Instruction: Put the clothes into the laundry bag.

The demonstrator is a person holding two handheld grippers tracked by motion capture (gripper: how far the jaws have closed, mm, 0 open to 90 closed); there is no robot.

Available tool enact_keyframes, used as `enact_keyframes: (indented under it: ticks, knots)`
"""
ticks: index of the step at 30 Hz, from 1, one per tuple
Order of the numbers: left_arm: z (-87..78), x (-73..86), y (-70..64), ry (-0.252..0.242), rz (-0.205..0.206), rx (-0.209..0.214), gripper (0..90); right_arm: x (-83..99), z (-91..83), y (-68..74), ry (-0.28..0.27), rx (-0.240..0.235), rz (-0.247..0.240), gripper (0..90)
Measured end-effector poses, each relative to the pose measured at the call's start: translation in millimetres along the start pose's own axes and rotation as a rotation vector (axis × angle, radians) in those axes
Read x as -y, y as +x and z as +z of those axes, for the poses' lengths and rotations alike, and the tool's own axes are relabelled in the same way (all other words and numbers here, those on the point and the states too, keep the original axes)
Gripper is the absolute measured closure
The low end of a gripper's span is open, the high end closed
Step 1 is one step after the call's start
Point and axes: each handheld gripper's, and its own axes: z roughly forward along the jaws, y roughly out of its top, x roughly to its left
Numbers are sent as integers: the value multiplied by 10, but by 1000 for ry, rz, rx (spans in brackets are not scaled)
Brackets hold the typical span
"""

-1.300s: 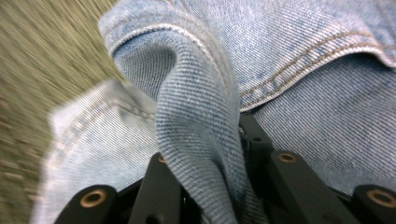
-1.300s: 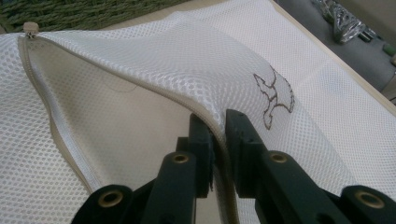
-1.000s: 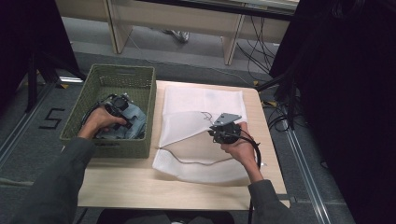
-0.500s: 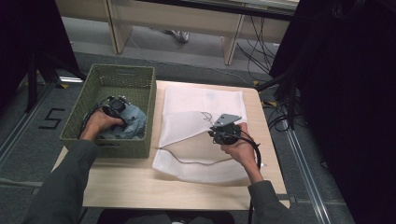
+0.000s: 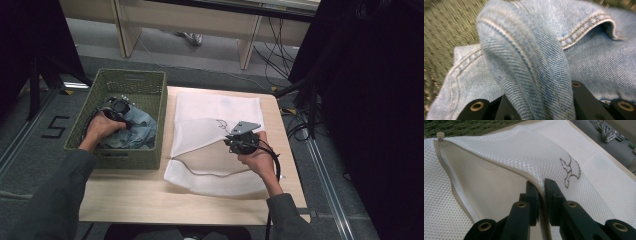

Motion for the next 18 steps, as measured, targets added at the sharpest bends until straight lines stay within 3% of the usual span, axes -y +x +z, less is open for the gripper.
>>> enact_keyframes:
  ticks: [2,4,5,7,12,14,17,18]
  knots:
    - [-96,-9,5,-15,-5,31,762,-1,-7,0,3,-3,2,825]
    - [-186,-19,0,-48,-12,33,762,-6,-4,-11,-1,-3,-11,825]
    - [-243,-37,-3,-37,1,36,763,-9,-7,-11,-1,-3,-11,825]
    - [-345,-68,-23,-72,6,30,765,-14,-15,-10,-6,2,-10,825]
    - [-708,-182,-87,-140,27,67,774,-14,-44,-35,-17,2,12,827]
    - [-838,-211,-113,-162,46,62,775,-14,-42,-47,-22,4,-1,827]
    - [-1055,-246,-176,-183,76,47,782,-13,-51,-40,-19,8,17,828]
    - [-1133,-255,-185,-200,77,45,784,-16,-47,-50,-22,5,-5,828]
